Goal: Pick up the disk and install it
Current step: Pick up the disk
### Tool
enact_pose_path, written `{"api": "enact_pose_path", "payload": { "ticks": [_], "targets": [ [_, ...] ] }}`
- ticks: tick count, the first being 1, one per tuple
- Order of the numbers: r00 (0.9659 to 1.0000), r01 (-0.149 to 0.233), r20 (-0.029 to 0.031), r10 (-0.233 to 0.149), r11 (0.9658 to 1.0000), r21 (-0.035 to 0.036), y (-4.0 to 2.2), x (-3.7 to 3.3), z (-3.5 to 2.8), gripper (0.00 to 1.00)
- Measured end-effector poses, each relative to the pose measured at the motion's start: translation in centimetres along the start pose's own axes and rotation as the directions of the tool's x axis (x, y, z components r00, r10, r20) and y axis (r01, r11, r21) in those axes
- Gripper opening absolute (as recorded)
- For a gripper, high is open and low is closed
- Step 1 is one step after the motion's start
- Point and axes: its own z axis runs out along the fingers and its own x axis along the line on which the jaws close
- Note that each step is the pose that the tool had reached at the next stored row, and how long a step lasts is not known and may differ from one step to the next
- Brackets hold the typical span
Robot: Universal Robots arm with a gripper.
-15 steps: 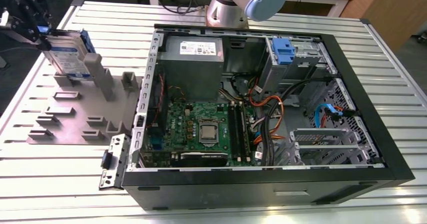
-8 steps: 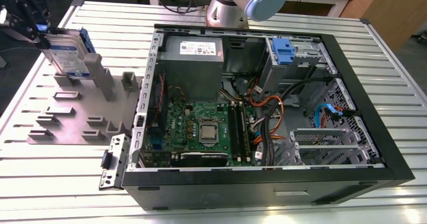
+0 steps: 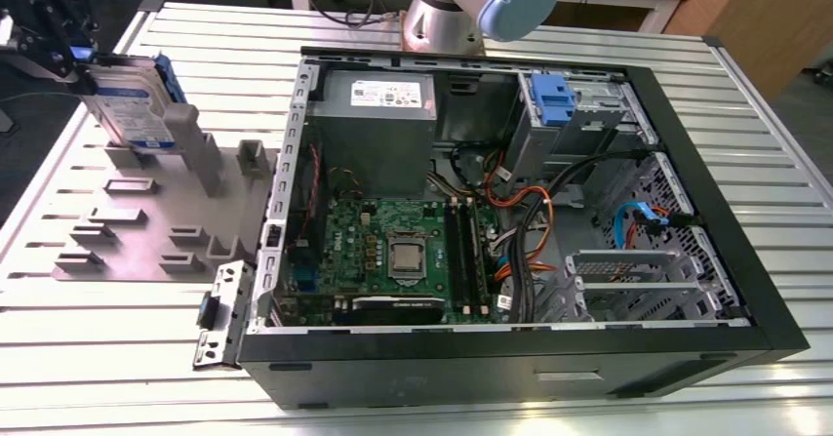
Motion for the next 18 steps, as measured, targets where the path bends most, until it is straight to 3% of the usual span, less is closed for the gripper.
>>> {"api": "enact_pose_path", "payload": {
  "ticks": [18],
  "targets": [
    [1.0, 0.0, 0.0001, 0.0, 1.0, 0.0001, 0.02, -0.03, -0.72, 0.36]
  ]
}}
